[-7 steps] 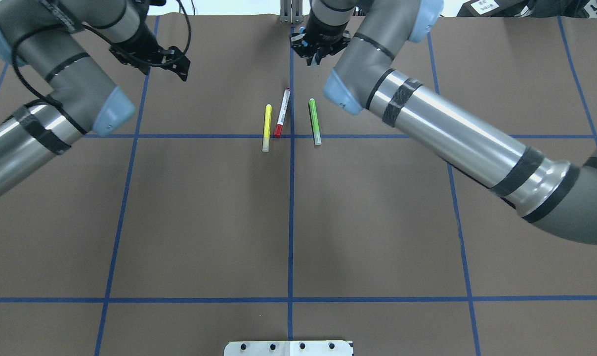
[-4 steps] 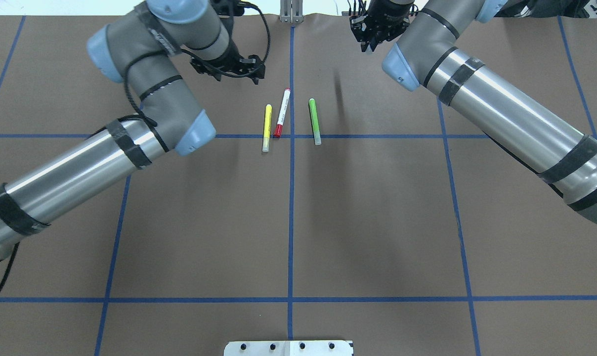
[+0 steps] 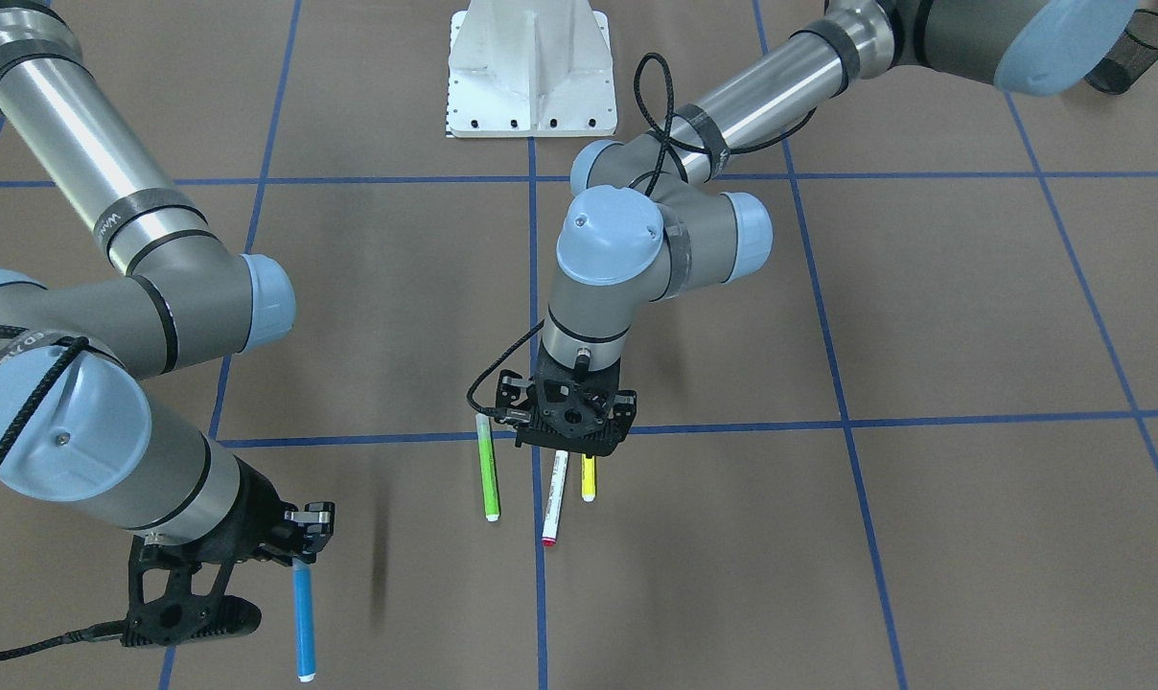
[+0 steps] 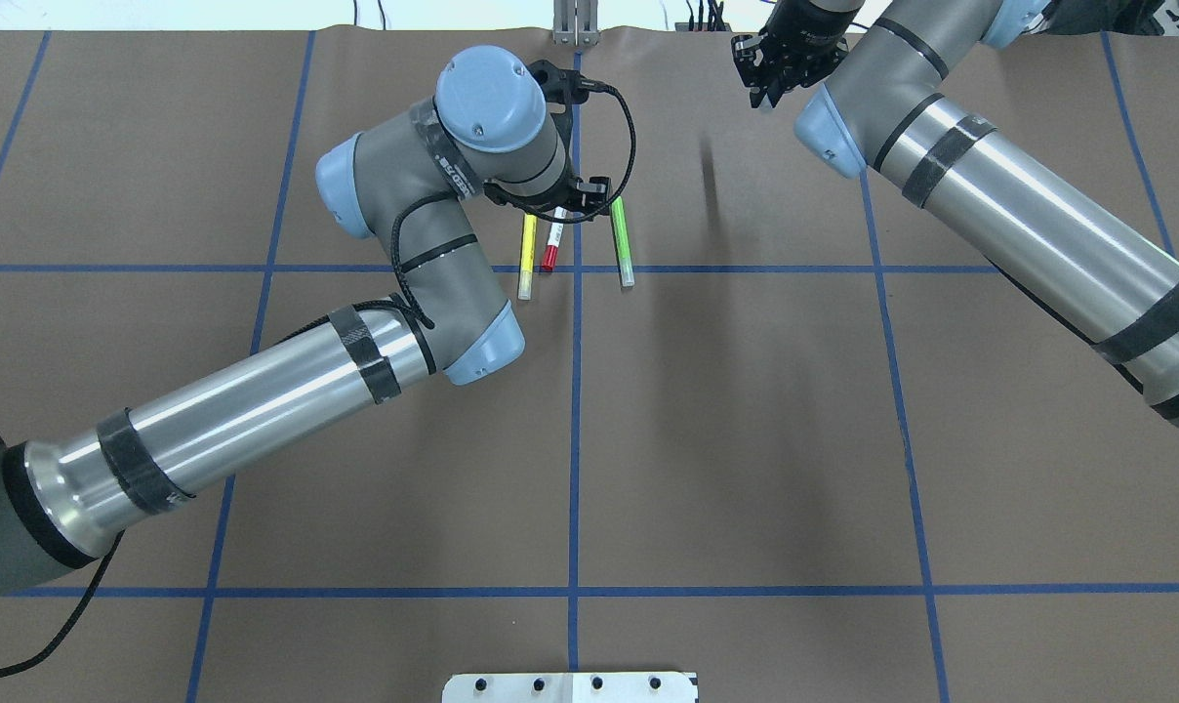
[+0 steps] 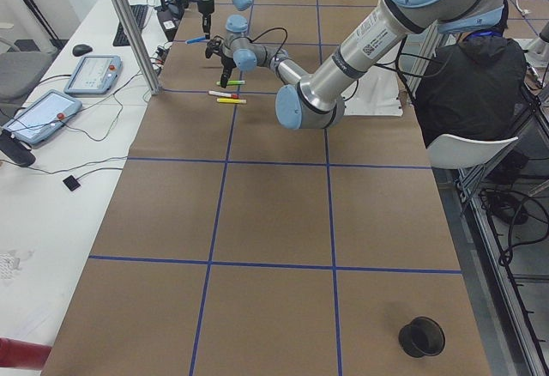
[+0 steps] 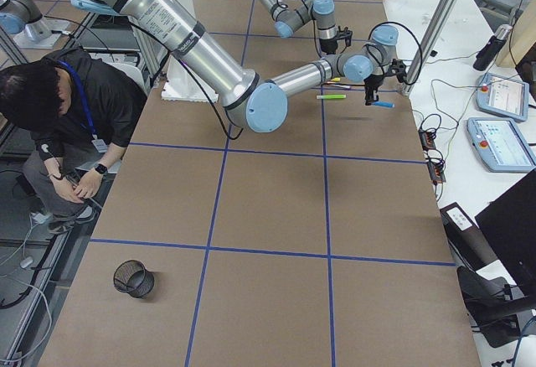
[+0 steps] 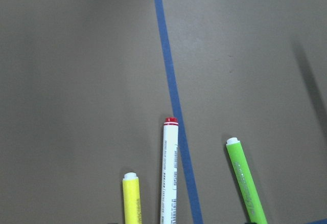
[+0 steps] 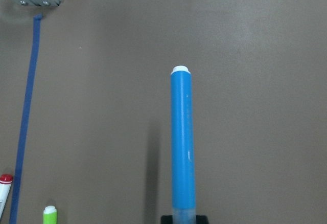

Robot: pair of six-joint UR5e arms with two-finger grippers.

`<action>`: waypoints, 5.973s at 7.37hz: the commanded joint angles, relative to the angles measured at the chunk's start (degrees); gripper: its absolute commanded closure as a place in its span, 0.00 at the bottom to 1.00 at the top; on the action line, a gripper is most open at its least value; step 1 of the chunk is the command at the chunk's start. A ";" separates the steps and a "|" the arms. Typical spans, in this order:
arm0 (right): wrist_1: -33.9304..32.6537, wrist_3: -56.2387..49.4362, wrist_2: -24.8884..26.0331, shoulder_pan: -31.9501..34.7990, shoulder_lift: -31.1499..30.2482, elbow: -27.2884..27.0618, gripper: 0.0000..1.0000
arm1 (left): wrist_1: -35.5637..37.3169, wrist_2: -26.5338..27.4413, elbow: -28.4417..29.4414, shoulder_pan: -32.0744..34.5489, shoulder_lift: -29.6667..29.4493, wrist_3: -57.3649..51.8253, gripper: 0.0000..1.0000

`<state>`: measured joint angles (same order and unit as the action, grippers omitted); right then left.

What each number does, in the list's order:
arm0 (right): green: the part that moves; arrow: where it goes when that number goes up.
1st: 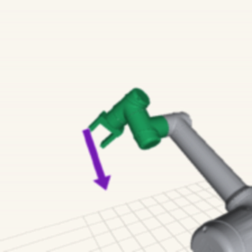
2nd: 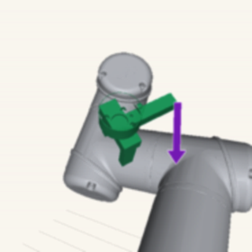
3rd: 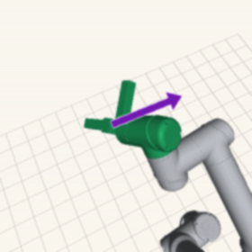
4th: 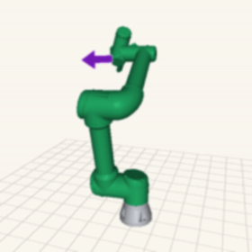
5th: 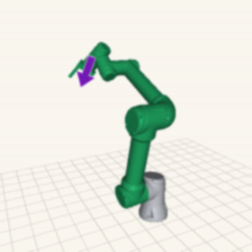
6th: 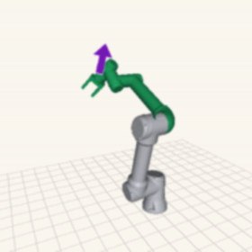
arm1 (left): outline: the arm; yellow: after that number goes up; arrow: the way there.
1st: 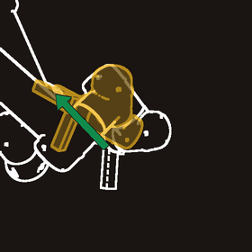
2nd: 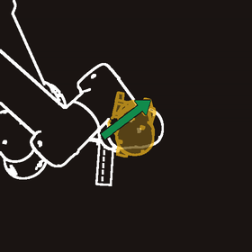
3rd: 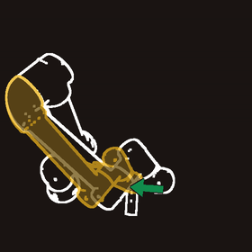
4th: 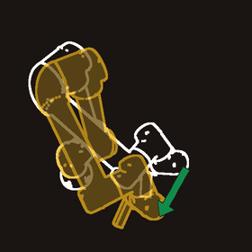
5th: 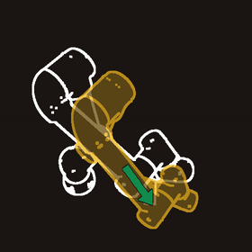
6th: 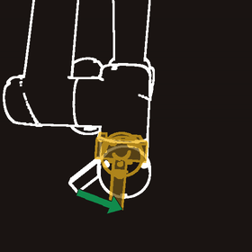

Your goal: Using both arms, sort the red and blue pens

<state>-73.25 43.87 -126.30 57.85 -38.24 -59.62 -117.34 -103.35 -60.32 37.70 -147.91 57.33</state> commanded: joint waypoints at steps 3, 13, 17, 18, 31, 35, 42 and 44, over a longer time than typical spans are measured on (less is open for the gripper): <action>0.04 -0.02 -0.27 0.07 -0.25 -0.06 1.00 | -3.07 1.58 3.19 -1.58 -0.01 -0.02 0.38; 0.30 -0.02 -0.18 0.07 -0.16 -0.06 1.00 | -3.07 1.22 3.81 -2.28 0.69 -0.02 0.58; 0.30 -0.02 -0.18 -0.10 -0.25 -0.06 1.00 | -2.98 1.22 3.72 -2.28 1.22 -0.02 0.76; 0.30 -0.10 -0.18 -0.10 -0.25 -0.06 1.00 | -2.98 1.31 3.72 -2.37 1.39 -0.02 0.77; -27.23 -22.55 -7.83 22.36 -18.34 -18.27 1.00 | 14.60 -32.82 -29.31 24.91 24.39 8.51 1.00; -32.75 -48.55 -2.20 30.64 -31.49 -19.47 1.00 | 14.77 -36.31 -40.30 35.13 48.10 -15.85 1.00; -34.66 -61.68 8.51 32.59 -50.68 -30.35 1.00 | 35.42 -13.46 -40.31 52.01 62.80 -68.72 1.00; -46.57 -70.11 9.84 35.56 -53.32 -35.71 1.00 | 37.43 -13.28 -40.05 52.82 68.78 -74.00 1.00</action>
<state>-112.99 -21.11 -117.38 91.50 -89.69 -91.76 -81.42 -116.93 -100.48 89.76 -82.74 -12.85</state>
